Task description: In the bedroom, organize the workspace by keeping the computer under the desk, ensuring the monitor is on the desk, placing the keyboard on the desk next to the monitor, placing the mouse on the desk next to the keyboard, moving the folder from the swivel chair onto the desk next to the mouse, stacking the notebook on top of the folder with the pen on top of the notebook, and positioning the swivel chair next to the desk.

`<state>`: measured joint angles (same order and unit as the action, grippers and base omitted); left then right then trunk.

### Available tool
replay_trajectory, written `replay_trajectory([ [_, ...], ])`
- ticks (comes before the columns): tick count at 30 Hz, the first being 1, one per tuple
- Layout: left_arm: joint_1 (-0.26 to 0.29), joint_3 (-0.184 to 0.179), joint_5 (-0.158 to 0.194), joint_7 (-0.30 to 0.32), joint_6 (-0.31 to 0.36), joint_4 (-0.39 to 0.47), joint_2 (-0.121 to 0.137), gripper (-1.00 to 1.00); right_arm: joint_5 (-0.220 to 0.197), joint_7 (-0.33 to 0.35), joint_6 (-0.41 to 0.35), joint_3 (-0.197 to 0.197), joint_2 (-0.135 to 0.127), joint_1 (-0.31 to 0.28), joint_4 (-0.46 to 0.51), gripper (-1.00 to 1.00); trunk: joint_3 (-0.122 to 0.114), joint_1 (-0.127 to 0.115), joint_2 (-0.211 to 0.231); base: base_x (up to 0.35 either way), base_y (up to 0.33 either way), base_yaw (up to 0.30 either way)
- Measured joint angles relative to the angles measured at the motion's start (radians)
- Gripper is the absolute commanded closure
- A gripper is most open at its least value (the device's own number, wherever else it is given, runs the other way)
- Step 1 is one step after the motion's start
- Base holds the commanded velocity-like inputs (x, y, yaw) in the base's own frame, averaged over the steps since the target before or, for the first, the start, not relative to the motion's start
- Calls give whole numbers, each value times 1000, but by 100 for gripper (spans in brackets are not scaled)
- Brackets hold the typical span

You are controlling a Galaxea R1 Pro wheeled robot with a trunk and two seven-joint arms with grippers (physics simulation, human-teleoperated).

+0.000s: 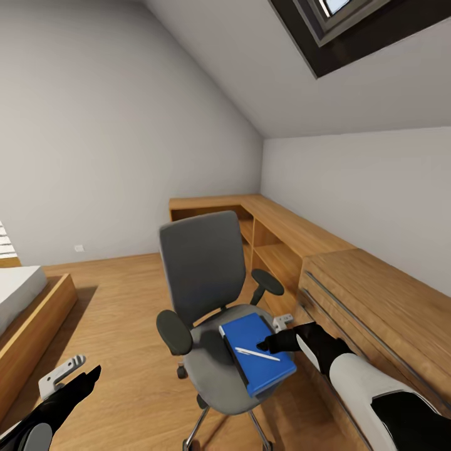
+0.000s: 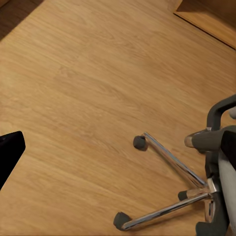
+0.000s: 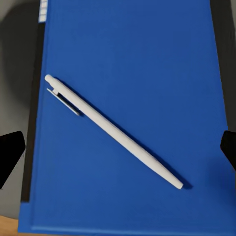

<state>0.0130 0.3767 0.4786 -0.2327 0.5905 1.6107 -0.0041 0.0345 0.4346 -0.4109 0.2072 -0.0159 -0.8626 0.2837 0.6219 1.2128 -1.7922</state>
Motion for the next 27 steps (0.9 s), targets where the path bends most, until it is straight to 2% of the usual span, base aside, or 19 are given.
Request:
replay_trajectory([
  [24,0,6,0,1,2,2,1,-100,-1,2,1,0,1,0,-2,-100,72,88,-161,0,0,0],
  [27,0,7,2,-1,-1,1,-14,-100,13,-15,-16,19,18,1,-16,-100,72,88,-161,0,0,0],
])
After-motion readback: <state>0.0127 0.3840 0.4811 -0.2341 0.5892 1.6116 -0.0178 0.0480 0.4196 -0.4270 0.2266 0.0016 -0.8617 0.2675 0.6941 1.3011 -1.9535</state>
